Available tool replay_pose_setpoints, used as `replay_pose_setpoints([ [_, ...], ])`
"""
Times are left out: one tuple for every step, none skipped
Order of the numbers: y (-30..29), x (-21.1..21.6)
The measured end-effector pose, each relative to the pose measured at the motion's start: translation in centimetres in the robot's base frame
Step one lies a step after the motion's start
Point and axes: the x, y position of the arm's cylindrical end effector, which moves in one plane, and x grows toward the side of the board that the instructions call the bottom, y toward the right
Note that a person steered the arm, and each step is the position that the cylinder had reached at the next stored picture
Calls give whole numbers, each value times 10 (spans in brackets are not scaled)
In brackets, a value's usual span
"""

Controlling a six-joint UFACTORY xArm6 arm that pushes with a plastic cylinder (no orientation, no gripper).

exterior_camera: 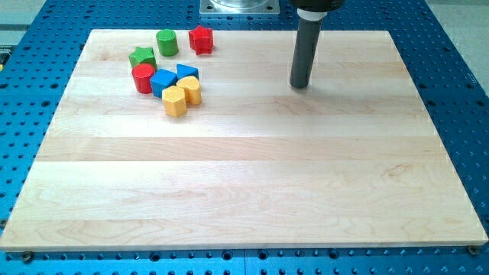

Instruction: Separate the yellow heart from the group block

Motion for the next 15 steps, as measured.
replay_pose_setpoints([
  [0,1],
  [0,5],
  [1,8],
  [-4,14],
  [17,9],
  [94,-10],
  [96,-28],
  [32,-83],
  [-45,-133],
  [-105,-147],
  [-146,-147],
  [-204,-148],
  [-241,-143],
  [-253,-140],
  [-236,-91],
])
